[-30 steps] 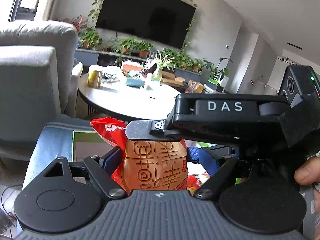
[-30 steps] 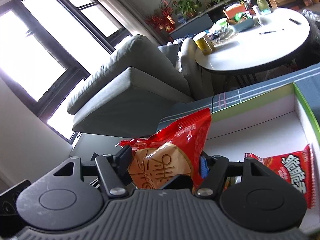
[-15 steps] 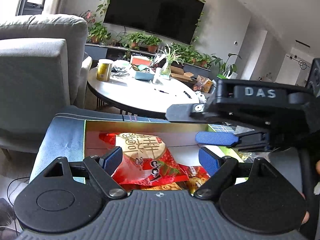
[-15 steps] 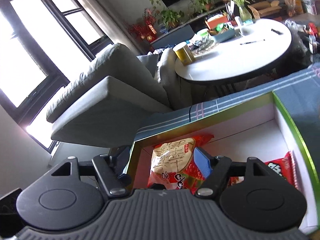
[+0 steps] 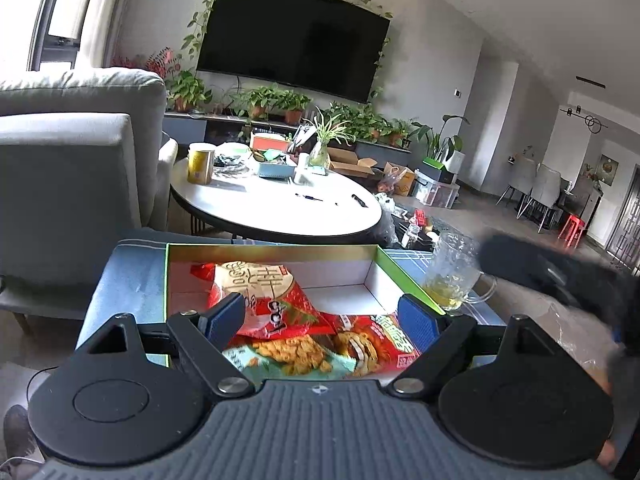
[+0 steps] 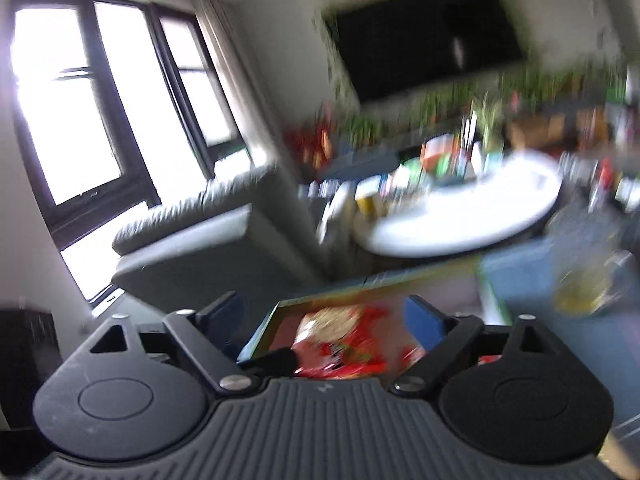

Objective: Organize snacks
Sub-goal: 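Open the right tool to release the cracker bag in the box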

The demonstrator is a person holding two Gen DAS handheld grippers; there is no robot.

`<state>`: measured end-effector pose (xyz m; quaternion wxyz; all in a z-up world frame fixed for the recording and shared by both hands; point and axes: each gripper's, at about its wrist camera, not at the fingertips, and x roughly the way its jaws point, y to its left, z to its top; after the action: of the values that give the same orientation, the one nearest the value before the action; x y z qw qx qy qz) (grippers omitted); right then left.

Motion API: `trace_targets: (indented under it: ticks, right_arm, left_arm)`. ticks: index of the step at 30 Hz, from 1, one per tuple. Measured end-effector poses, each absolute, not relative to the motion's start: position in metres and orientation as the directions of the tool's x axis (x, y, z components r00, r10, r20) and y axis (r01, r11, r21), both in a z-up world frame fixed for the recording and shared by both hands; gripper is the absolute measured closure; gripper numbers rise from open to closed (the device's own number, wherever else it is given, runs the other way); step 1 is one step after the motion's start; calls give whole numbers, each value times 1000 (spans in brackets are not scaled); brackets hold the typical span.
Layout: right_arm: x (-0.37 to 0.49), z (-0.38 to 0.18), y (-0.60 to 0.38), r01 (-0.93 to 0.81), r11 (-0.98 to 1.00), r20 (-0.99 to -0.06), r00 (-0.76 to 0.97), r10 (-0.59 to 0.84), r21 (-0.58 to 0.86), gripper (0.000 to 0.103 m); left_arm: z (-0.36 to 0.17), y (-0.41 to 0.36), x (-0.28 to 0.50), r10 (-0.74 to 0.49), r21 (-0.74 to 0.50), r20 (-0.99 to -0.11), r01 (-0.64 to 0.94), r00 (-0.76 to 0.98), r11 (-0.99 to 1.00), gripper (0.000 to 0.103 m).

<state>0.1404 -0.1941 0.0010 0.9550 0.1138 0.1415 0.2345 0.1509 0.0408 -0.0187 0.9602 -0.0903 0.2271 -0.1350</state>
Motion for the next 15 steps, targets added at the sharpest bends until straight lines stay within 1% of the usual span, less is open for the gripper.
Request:
trace_targets:
  ticks: [1,2,4,6,8,12,15]
  right_arm:
    - [129,-1,-199,-424,872,-204,856,474,247,30]
    - [121,-4,-204,-436,872,-211,852,479,221,30]
    - [109,-9,-215,-494,851,-264,809,525,179,30]
    - [102,-14,-228,-506,848,-333,782,528,156,29]
    - [100,-21,-243,-464,870,-380,784,491,167,29]
    - [111,-37,-276,-333,907,-482,769,419,257,29]
    - [113,-47,-287,-298,910,-517,752,409,288,29]
  left_arm:
    - [-18,41,146,-297,-237,-410,214,862,948,21]
    - [-18,41,141,-296,-241,-410,210,863,947,21]
    - [-17,40,133,-290,-249,-410,199,865,948,21]
    - [-16,37,124,-287,-249,-411,197,865,948,21]
    - [-17,30,116,-295,-242,-416,208,860,948,21]
    - [-20,11,104,-323,-227,-436,244,840,943,21]
    - [-26,-5,100,-339,-211,-462,270,820,940,21]
